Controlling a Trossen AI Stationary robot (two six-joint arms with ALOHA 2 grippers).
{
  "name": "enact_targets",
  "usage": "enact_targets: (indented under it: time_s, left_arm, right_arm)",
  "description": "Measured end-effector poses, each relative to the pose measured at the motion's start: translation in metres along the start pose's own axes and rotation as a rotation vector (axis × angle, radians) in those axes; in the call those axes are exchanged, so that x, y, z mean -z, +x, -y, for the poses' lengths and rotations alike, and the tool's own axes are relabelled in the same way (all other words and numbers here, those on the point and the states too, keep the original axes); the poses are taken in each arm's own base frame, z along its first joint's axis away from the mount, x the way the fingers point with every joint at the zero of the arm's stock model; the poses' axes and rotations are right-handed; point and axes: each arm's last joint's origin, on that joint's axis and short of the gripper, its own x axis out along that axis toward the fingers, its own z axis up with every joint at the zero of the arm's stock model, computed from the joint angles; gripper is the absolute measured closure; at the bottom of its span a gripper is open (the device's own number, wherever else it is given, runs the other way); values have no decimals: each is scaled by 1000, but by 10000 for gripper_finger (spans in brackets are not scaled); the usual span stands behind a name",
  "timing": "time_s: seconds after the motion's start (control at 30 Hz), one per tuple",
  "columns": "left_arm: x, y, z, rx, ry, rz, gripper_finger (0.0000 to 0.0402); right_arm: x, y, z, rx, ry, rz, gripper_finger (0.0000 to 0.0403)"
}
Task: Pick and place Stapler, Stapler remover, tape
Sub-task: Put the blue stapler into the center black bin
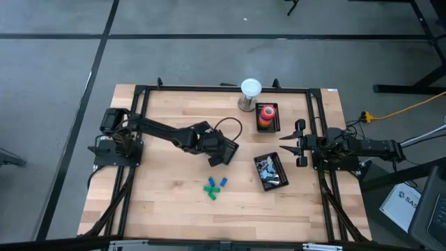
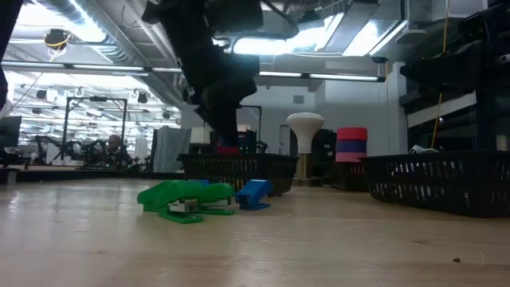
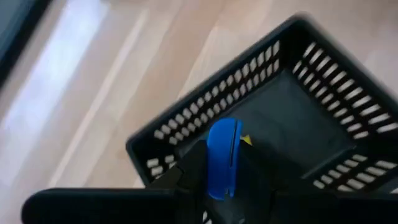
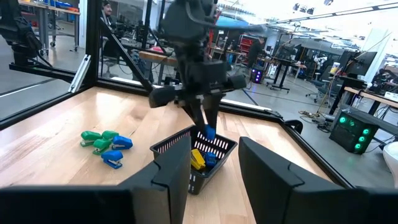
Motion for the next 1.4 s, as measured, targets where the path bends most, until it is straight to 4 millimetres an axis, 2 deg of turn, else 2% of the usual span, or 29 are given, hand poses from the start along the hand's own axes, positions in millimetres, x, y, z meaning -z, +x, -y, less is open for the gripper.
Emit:
enact_targets:
  time_s: [0.3,0.77,0.9,1.23,1.4]
  left_arm:
    - [3,3,-7,-1,-60,-59,332]
    - [3,3,-8,-26,-42,-48,268]
    - [3,2,-6,-27,-21,-46,261]
    - [-8,-23,18,45,33,32,271]
    - [-5,-38,38,94,71,64,272]
  right_arm:
    - [0,0,0,0,0,0,263]
    - [0,0,0,0,0,0,263]
    - [0,0,0,0,0,0,263]
    - [0,0,0,0,0,0,263]
    - [0,0,0,0,0,0,263]
